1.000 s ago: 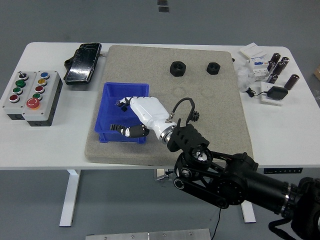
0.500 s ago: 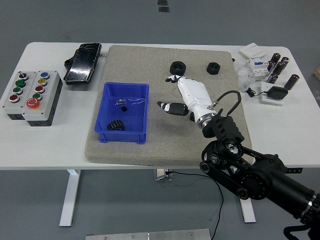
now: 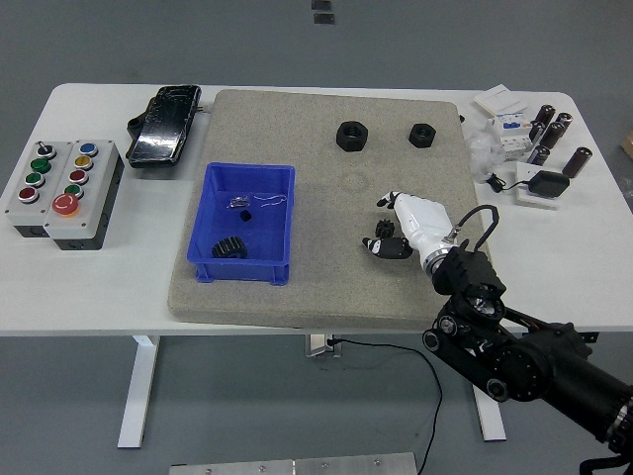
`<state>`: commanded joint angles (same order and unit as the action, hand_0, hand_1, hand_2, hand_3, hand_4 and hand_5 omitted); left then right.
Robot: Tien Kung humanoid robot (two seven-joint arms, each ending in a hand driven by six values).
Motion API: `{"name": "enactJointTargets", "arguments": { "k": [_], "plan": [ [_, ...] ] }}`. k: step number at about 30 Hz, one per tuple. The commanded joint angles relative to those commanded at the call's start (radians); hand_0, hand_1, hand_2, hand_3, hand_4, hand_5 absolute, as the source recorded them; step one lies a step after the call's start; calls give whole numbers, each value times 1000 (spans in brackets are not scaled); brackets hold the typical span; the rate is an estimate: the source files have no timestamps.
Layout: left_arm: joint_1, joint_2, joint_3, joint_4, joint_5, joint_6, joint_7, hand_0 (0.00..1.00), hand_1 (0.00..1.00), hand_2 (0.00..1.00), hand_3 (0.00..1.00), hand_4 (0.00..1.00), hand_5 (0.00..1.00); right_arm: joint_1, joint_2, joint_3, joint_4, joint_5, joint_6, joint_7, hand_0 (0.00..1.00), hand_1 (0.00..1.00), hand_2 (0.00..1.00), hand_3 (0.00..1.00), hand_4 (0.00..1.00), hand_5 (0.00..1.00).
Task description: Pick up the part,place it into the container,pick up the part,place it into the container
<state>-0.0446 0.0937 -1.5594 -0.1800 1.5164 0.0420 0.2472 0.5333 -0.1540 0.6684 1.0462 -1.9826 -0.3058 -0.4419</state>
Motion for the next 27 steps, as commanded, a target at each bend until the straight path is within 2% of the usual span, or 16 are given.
{"name": "enactJointTargets", "arguments": {
  "k": [2, 3, 8, 9, 14, 15, 20, 21, 26, 27],
  "plan": [
    [1, 0, 0, 0, -1, 0, 0, 667, 633, 549, 601, 688, 348, 3, 0, -6, -9, 2, 5, 0, 525, 653, 706, 701, 821, 298],
    [1, 1, 0, 0, -1, 0, 1, 668, 632, 550, 601, 692, 349, 3, 0, -7, -11, 3, 6, 0, 473, 592, 616, 673, 570, 156],
    [2, 0, 0, 0, -1, 0, 1, 668, 632, 550, 601, 692, 349, 8, 1, -13, -22, 12, 14, 4, 473, 592, 616, 673, 570, 156],
    [2, 0, 1, 0, -2, 0, 1, 667, 632, 550, 602, 693, 347, 8, 1, -14, -25, 14, 16, 4, 460, 579, 579, 658, 673, 49],
    [1, 0, 2, 0, -3, 0, -1, 667, 632, 550, 602, 693, 347, 9, 1, -19, -30, 18, 15, 9, 460, 579, 579, 658, 673, 49],
    [1, 0, 2, 0, -3, 0, -1, 667, 632, 550, 602, 696, 349, 10, 1, -21, -31, 19, 14, 10, 454, 579, 569, 655, 682, 2],
    [0, 0, 3, 0, -4, 0, -2, 667, 632, 550, 602, 696, 349, 10, 3, -29, -33, 26, 5, 16, 454, 579, 569, 655, 682, 2],
    [0, 0, 4, 0, -4, 0, -2, 667, 632, 550, 601, 697, 351, 10, 4, -31, -34, 28, 2, 17, 439, 581, 570, 646, 635, 19],
    [-1, 0, 10, 0, -9, 0, -5, 667, 632, 550, 601, 697, 351, 11, 5, -40, -37, 34, -9, 22, 439, 581, 570, 646, 635, 19],
    [-1, 0, 10, 0, -10, 0, -5, 667, 632, 551, 602, 699, 350, 12, 6, -41, -38, 34, -11, 23, 440, 575, 563, 636, 618, 52]
  ]
}}
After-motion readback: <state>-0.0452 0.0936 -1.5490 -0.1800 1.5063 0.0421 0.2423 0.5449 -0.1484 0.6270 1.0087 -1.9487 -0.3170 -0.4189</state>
